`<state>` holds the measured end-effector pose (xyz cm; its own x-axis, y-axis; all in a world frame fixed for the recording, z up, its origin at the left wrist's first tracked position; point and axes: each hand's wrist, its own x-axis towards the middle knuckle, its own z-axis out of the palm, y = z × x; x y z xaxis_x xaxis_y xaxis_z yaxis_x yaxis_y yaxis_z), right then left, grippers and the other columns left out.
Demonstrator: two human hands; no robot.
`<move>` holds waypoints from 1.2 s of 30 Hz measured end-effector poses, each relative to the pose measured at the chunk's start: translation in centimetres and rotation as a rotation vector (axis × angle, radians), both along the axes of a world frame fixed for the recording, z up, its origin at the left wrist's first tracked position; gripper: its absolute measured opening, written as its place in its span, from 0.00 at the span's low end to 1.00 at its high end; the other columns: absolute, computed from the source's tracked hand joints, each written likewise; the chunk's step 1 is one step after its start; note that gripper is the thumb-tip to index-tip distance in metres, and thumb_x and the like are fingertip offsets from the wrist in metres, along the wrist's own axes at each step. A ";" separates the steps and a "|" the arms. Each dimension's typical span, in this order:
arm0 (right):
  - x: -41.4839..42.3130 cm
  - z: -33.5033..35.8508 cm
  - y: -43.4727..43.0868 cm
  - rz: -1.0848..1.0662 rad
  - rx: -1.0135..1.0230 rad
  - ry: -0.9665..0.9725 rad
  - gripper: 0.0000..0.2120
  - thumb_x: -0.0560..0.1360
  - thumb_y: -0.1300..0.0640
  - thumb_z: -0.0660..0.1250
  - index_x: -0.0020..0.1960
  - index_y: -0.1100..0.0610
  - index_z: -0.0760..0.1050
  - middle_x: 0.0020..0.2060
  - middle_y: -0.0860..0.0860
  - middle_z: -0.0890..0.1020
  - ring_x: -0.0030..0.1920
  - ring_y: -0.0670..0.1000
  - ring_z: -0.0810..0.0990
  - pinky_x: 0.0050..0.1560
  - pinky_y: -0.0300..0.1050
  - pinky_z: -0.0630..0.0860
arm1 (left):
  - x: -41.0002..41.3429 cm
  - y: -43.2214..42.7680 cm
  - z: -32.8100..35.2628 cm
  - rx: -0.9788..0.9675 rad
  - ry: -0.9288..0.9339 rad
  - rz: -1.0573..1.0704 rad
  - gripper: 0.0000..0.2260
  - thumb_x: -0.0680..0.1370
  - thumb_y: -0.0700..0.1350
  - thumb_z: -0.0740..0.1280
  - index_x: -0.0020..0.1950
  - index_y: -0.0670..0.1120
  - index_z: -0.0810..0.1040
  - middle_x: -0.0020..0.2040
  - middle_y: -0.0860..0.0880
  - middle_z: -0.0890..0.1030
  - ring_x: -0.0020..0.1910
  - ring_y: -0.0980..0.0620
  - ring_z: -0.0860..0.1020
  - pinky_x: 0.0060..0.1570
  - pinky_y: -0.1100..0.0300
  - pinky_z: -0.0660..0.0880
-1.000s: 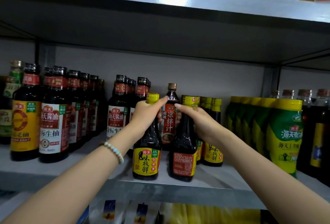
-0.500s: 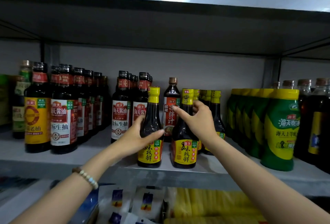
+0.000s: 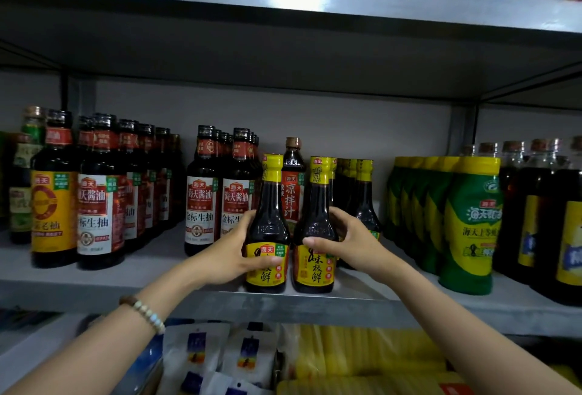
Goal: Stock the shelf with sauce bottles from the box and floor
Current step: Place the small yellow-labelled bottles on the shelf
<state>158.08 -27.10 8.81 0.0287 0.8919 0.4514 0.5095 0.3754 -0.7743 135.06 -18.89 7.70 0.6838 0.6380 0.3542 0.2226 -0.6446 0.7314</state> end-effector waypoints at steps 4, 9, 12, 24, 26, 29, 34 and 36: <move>1.3 0.0 -0.8 -0.001 -0.005 -0.043 0.30 0.61 0.41 0.77 0.61 0.38 0.72 0.55 0.40 0.82 0.56 0.41 0.79 0.53 0.39 0.78 | 1.5 -0.4 -0.2 -0.014 -0.013 -0.031 0.35 0.69 0.53 0.73 0.63 0.66 0.50 0.54 0.70 0.66 0.47 0.80 0.72 0.41 0.80 0.69; 2.9 0.3 -2.2 -0.035 0.014 -0.036 0.23 0.58 0.39 0.77 0.49 0.29 0.71 0.48 0.30 0.81 0.51 0.32 0.78 0.43 0.26 0.74 | 3.7 -1.5 -0.2 -0.020 -0.019 -0.057 0.40 0.66 0.58 0.72 0.68 0.65 0.49 0.62 0.63 0.71 0.56 0.68 0.74 0.49 0.74 0.72; 4.5 0.1 -2.7 -0.022 0.020 0.003 0.33 0.57 0.39 0.78 0.59 0.41 0.70 0.52 0.39 0.82 0.54 0.38 0.80 0.49 0.33 0.77 | 5.1 -2.0 -0.2 -0.002 -0.033 -0.062 0.42 0.65 0.58 0.72 0.71 0.62 0.49 0.68 0.56 0.69 0.62 0.60 0.73 0.56 0.69 0.72; 8.4 0.0 -3.9 -0.001 0.061 0.059 0.27 0.61 0.50 0.78 0.59 0.48 0.75 0.51 0.45 0.84 0.52 0.44 0.82 0.46 0.36 0.79 | 9.7 -3.2 -0.6 0.105 -0.046 0.036 0.47 0.64 0.62 0.71 0.75 0.57 0.46 0.71 0.58 0.55 0.66 0.61 0.56 0.65 0.63 0.58; 8.6 -0.1 -3.8 0.002 0.069 0.057 0.26 0.61 0.48 0.78 0.58 0.46 0.76 0.51 0.45 0.84 0.53 0.44 0.82 0.48 0.38 0.79 | 9.9 -3.0 -0.6 0.101 -0.045 0.047 0.47 0.65 0.61 0.71 0.75 0.57 0.46 0.67 0.61 0.55 0.66 0.62 0.56 0.64 0.64 0.57; 8.8 -0.5 -3.4 0.011 0.087 0.083 0.26 0.61 0.48 0.78 0.57 0.44 0.76 0.51 0.44 0.84 0.52 0.45 0.82 0.46 0.38 0.79 | 10.1 -2.8 -0.6 0.063 -0.055 0.041 0.44 0.68 0.58 0.73 0.74 0.59 0.48 0.61 0.69 0.59 0.62 0.66 0.62 0.56 0.75 0.62; 9.0 -0.9 -2.9 -0.014 0.107 0.098 0.31 0.59 0.45 0.78 0.60 0.46 0.75 0.51 0.48 0.84 0.49 0.47 0.84 0.47 0.56 0.82 | 10.4 -2.6 -0.7 0.024 -0.078 0.038 0.39 0.70 0.53 0.73 0.70 0.62 0.50 0.59 0.69 0.63 0.59 0.66 0.67 0.49 0.78 0.64; 9.3 -1.0 -2.7 -0.017 0.100 0.104 0.33 0.59 0.46 0.78 0.62 0.46 0.73 0.53 0.46 0.83 0.50 0.46 0.83 0.48 0.55 0.82 | 10.4 -2.6 -0.7 0.014 -0.074 0.030 0.37 0.70 0.52 0.73 0.67 0.65 0.50 0.58 0.70 0.63 0.59 0.66 0.68 0.49 0.79 0.65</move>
